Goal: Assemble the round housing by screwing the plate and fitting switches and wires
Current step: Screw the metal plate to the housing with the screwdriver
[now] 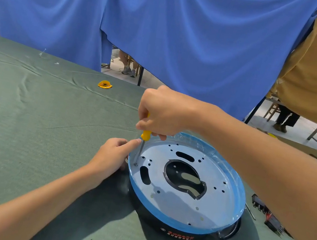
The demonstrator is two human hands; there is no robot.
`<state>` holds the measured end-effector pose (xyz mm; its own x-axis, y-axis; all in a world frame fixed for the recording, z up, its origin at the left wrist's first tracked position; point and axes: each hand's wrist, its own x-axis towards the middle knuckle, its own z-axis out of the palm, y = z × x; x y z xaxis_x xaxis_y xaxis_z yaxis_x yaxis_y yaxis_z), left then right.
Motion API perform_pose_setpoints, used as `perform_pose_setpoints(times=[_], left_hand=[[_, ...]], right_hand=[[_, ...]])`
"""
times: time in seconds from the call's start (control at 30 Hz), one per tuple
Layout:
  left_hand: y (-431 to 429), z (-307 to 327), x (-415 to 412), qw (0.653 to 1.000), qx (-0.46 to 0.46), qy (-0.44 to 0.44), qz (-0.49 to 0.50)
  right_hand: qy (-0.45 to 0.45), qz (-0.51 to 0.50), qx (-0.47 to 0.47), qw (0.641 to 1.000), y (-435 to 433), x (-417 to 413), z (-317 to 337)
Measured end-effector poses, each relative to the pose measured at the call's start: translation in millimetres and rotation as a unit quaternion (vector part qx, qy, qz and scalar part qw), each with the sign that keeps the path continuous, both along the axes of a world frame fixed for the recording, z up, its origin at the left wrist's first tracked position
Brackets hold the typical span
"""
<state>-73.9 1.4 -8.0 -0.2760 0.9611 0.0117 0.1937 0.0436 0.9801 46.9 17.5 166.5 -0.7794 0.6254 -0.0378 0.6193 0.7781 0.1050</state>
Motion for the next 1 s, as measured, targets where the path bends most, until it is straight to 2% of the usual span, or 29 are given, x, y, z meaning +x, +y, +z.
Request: perform_pose_setpoints(times=[0.1,0.23,0.37,0.5,0.7,0.77,0.9,1.0], left_hand=[[-2,-6,6,0.998,0.047,-0.043,0.012],[-2,-15,6,0.995,0.088,-0.011,0.054],[-3,-16,2,0.995,0.102,-0.01,0.013],[-5,-14,-1,0.993,0.11,-0.007,-0.047],[-6,-18,-3,0.991,0.121,0.01,-0.059],[-6,-19,-2,0.99,0.133,0.004,-0.05],[-5,-20,0,0.99,0.133,0.008,-0.044],[-5,-19,0,0.99,0.138,0.004,-0.04]], right_hand=[[-0.016,-0.019,0.007,1.0,-2,-5,-3],[-0.033,-0.043,0.026,0.998,-5,-3,-3],[-0.086,-0.074,0.016,0.993,-9,-1,2],[-0.115,-0.041,0.053,0.991,-15,0,6],[-0.128,0.031,0.073,0.989,-16,-1,6],[-0.118,0.0,0.064,0.991,-15,0,4],[-0.09,-0.113,-0.016,0.989,-13,-1,-1],[-0.082,-0.127,-0.026,0.988,-10,-3,-3]])
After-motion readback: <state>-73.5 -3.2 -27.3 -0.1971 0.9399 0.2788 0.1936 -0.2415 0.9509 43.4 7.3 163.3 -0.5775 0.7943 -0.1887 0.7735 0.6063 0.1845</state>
